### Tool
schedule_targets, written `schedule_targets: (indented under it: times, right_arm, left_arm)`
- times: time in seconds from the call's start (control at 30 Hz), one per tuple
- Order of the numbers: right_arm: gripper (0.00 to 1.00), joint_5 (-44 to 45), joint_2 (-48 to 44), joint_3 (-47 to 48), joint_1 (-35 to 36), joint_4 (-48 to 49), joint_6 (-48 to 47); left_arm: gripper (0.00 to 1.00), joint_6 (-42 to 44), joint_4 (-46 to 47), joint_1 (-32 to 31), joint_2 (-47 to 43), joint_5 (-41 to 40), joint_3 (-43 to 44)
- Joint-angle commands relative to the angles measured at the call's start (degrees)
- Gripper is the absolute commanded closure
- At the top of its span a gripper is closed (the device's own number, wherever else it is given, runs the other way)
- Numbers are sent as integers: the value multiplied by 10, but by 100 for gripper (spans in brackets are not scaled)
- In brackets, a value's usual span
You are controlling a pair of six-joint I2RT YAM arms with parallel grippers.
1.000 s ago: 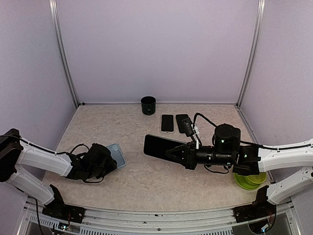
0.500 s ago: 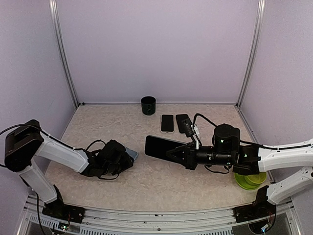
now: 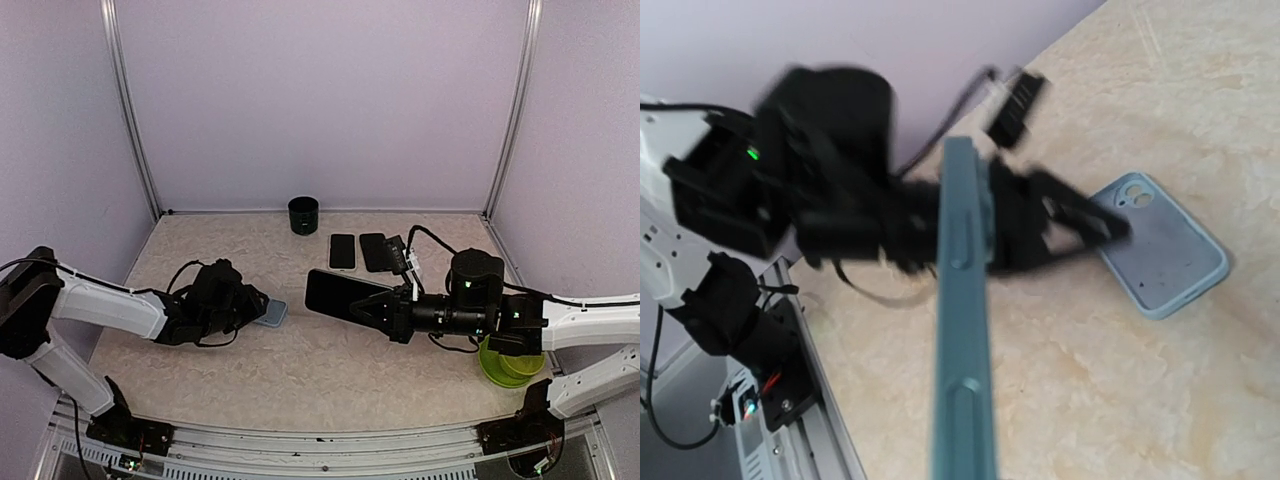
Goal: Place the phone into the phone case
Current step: Adjust the phone case at the center of the board, then move the phone case to the center of the board.
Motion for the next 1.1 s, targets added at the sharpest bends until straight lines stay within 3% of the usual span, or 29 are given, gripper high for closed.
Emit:
schedule_targets:
  times: [0.0, 0.27, 0.53, 1.07]
  right_arm:
    - [100, 6, -13, 19, -6, 22, -7]
    - [100, -2, -6, 12, -6, 34, 1]
    - [100, -4, -15, 2, -6, 36, 10]
    - [100, -2, -3, 7, -6, 30, 17]
  left_arm:
    - [57, 35, -27, 48, -74, -31, -25]
    - [57, 57, -35, 143, -113, -52, -43]
    - [57, 77, 6, 216, -52, -29, -37]
    - [57, 118, 153, 239, 83, 120, -31]
